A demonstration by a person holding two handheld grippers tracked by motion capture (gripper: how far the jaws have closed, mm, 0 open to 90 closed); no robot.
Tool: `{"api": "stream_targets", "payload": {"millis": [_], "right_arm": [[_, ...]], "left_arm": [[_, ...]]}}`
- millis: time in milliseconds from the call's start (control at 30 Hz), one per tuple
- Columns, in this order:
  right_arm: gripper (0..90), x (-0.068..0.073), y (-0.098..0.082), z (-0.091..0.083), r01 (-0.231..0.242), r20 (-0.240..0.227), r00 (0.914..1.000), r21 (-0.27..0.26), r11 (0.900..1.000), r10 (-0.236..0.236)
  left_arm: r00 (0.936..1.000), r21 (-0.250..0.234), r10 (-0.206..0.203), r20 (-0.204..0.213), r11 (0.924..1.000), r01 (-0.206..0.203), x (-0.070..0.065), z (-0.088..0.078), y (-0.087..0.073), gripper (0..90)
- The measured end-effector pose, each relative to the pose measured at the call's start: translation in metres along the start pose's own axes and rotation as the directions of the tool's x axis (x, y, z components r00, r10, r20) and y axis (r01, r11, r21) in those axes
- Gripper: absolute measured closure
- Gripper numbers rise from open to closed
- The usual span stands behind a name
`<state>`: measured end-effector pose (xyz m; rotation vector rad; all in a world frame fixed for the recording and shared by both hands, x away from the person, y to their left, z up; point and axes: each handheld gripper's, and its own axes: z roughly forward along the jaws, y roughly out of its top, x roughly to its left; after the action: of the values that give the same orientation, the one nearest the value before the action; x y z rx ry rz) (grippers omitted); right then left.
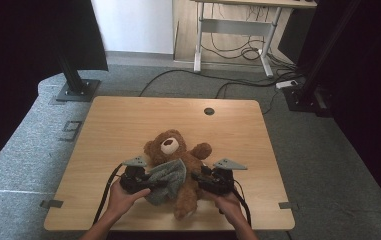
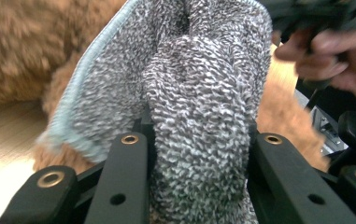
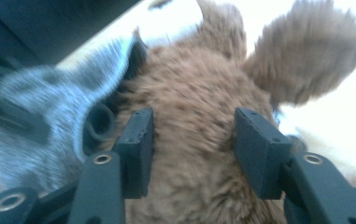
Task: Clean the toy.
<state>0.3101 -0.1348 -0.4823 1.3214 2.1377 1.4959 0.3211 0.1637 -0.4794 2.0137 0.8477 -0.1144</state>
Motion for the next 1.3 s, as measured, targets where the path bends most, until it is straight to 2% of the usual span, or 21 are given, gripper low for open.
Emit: {"api": "stream_targets", "payload": {"millis": [167, 200, 300, 367, 433, 500, 600, 667, 767, 1067, 1200, 1300], "right_arm": [[43.8, -0.017, 0.016, -0.022, 0.033, 0.064, 0.9975, -0.037, 0.999, -0.03], [41.8, -0.024, 0.019, -0.024, 0.034, 0.078, 0.9964, -0.021, 0.999, -0.032], [41.4, -0.041, 0.02, -0.022, 0.025, 0.076, 0.9967, 0.033, 0.999, -0.028], [41.8, -0.051, 0.016, -0.017, 0.01, 0.068, 0.9976, 0.077, 0.997, -0.015], [43.0, -0.055, 0.007, -0.012, -0.006, 0.047, 0.9989, 0.109, 0.994, 0.001], [44.3, -0.053, -0.001, -0.009, 0.003, 0.03, 0.9995, 0.133, 0.991, -0.007], [47.1, -0.046, -0.01, -0.007, 0.004, -0.012, 0.9999, 0.139, 0.99, -0.003], [47.2, -0.042, -0.013, -0.007, 0.018, -0.023, 0.9996, 0.147, 0.989, -0.015], [47.2, -0.034, -0.02, -0.005, 0.044, -0.026, 0.9989, 0.166, 0.985, -0.04], [50.0, -0.009, -0.03, 0.006, 0.085, -0.039, 0.9961, 0.172, 0.981, -0.079], [50.6, 0.0, -0.029, 0.015, 0.097, -0.047, 0.9948, 0.165, 0.981, -0.09], [51.4, 0.002, -0.029, 0.02, 0.092, -0.04, 0.9954, 0.158, 0.983, -0.087]], "left_arm": [[0.9998, 0.018, -0.018, -0.004, 0.9997, 0.019, 0.007, 0.007, 0.002, 67.1], [0.9998, 0.02, -0.021, -0.006, 0.9996, 0.021, 0.008, 0.008, 0.002, 67.1], [0.9996, 0.021, -0.025, -0.013, 0.9995, 0.025, 0.01, 0.009, 0.002, 67.1], [0.9994, 0.024, -0.03, -0.017, 0.9992, 0.031, 0.013, 0.009, 0.003, 67.1], [0.9991, 0.025, -0.034, -0.026, 0.9991, 0.035, 0.016, 0.01, 0.003, 67.1], [0.9986, 0.029, -0.042, -0.031, 0.9986, 0.043, 0.019, 0.011, 0.004, 67.2], [0.998, 0.033, -0.047, -0.043, 0.9983, 0.048, 0.023, 0.013, 0.005, 67.2], [0.9977, 0.032, -0.05, -0.046, 0.9982, 0.052, 0.026, 0.014, 0.006, 67.2], [0.9966, 0.034, -0.058, -0.058, 0.9976, 0.06, 0.031, 0.015, 0.009, 67.2], [0.9912, 0.026, -0.077, -0.108, 0.9964, 0.08, 0.051, 0.014, 0.02, 67.2], [0.9883, 0.013, -0.082, -0.129, 0.9964, 0.084, 0.059, 0.007, 0.023, 67.2], [0.9902, -0.017, -0.07, -0.121, 0.9975, 0.068, 0.057, -0.005, 0.023, 67.1]]}}
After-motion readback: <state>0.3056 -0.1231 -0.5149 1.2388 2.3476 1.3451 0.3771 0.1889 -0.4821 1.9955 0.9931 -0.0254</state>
